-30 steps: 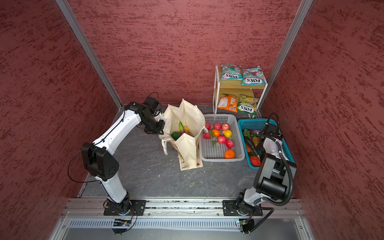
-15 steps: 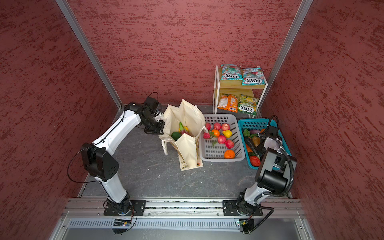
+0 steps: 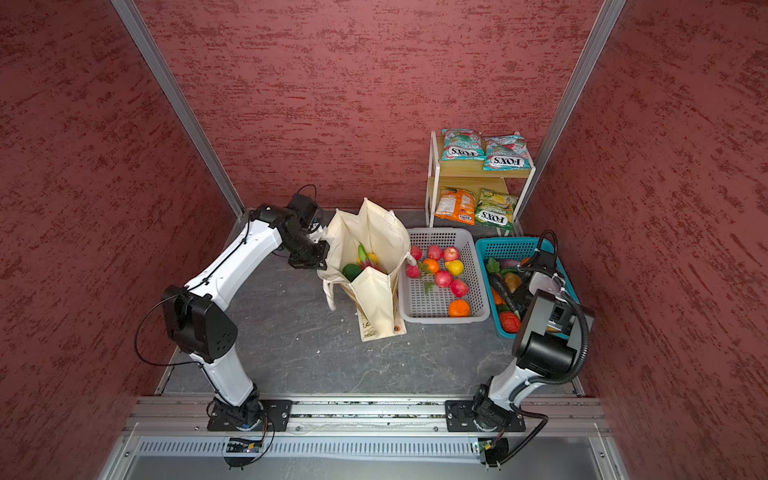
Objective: Place the food into the grocery bag and tie it
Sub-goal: 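Lower the right gripper and grasp the purple eggplant by its body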
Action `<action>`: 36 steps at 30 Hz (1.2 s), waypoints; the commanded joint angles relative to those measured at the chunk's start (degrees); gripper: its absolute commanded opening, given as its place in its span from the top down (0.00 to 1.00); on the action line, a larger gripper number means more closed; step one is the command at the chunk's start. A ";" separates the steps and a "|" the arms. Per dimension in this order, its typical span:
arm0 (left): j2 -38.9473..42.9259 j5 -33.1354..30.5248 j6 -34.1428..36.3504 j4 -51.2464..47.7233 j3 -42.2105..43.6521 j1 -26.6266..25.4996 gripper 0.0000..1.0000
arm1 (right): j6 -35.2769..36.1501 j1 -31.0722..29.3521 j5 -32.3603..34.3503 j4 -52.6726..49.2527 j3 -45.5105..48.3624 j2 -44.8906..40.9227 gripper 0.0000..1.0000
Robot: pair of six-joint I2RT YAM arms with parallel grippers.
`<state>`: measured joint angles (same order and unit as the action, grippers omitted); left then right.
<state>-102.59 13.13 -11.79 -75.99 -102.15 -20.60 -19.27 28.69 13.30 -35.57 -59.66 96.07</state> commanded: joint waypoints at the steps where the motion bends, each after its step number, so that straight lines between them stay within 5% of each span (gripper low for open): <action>1: 0.40 0.95 -0.07 -0.85 0.20 -0.85 1.00 | 0.29 0.78 -0.73 1.31 -1.72 0.87 0.53; 23: 0.23 0.66 -0.17 -1.26 -0.23 -0.85 1.00 | -0.60 1.28 -2.71 0.30 -2.05 -0.97 0.68; 36: 0.79 0.31 -0.16 -1.04 0.22 -0.85 1.00 | -4.62 1.30 -4.29 -6.99 -5.47 -17.02 0.70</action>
<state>-102.59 12.95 -12.01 -76.01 -102.15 -20.60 -21.69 29.74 10.15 -40.16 -62.43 83.92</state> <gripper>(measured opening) 0.051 0.354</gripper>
